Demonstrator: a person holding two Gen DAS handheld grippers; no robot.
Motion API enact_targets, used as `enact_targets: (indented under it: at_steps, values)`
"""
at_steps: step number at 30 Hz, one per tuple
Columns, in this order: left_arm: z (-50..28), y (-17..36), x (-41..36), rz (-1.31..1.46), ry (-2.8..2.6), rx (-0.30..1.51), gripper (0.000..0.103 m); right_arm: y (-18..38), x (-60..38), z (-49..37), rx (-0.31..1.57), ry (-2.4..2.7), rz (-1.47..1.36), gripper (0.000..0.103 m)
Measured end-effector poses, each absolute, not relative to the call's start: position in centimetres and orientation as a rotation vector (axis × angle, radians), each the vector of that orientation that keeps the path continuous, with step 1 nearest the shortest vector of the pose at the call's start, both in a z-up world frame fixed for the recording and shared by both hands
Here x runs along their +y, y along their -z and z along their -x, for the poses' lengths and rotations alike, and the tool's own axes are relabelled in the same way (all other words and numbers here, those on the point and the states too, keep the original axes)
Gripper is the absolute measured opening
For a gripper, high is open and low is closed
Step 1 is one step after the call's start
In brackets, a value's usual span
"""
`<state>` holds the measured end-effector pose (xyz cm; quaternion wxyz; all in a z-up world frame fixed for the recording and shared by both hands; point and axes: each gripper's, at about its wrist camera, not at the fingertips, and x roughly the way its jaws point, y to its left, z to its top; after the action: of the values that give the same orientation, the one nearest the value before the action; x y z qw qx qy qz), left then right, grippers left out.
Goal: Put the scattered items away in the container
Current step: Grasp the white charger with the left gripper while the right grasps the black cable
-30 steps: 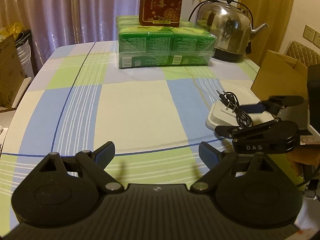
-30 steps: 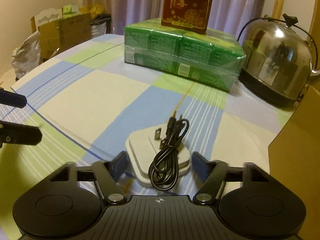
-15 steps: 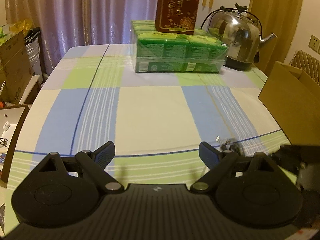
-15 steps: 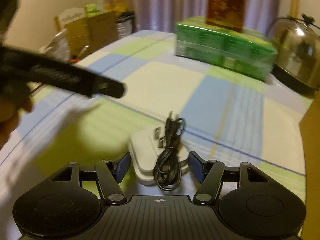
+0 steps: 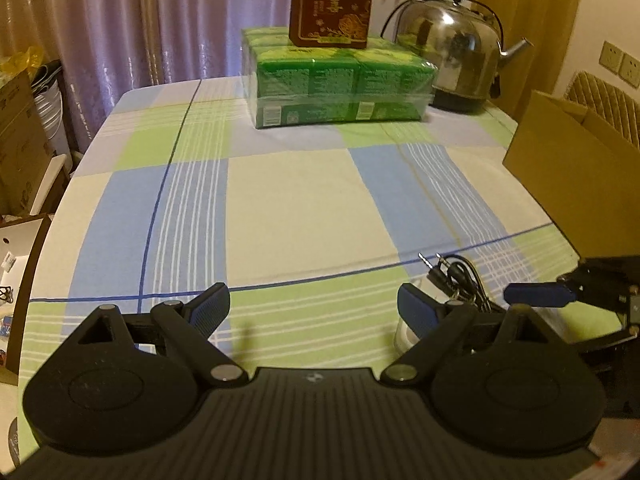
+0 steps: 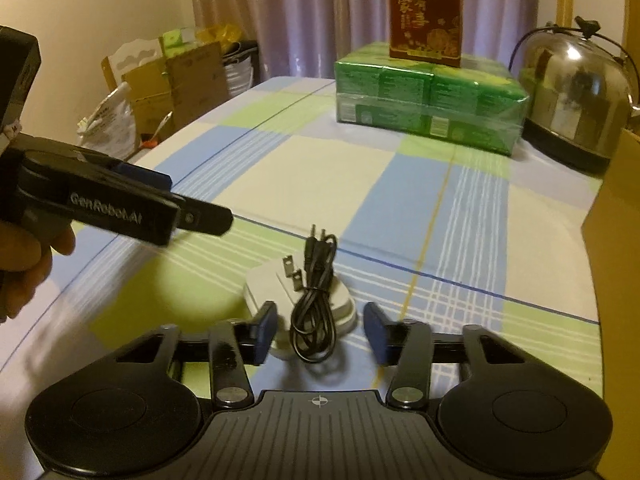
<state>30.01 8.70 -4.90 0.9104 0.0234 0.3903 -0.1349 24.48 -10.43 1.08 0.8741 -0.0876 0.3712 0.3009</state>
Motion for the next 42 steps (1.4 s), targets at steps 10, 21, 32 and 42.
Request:
enact_targets:
  at_steps: [10,21,32,42]
  values:
    - [-29.5,5.2,5.6,-0.106,0.462,0.795,0.088,-1.4,-14.3,-24.4,0.774,-0.457,0.137,0.019]
    - [-29.6,6.8,0.3,-0.2,0.575,0.813,0.085,-0.3,-17.4,-23.5,0.793,-0.397,0.133,0.052]
    - [-30.6,8.7,0.4,-0.173,0.499,0.906,0.061,-0.1,-18.3,-23.2,0.806,-0.404,0.103,0.052]
    - [-30.3,8.7,0.3,-0.185,0.466,0.914,0.073,0.3,-17.0,-25.2,0.808,-0.419,0.124,0.052]
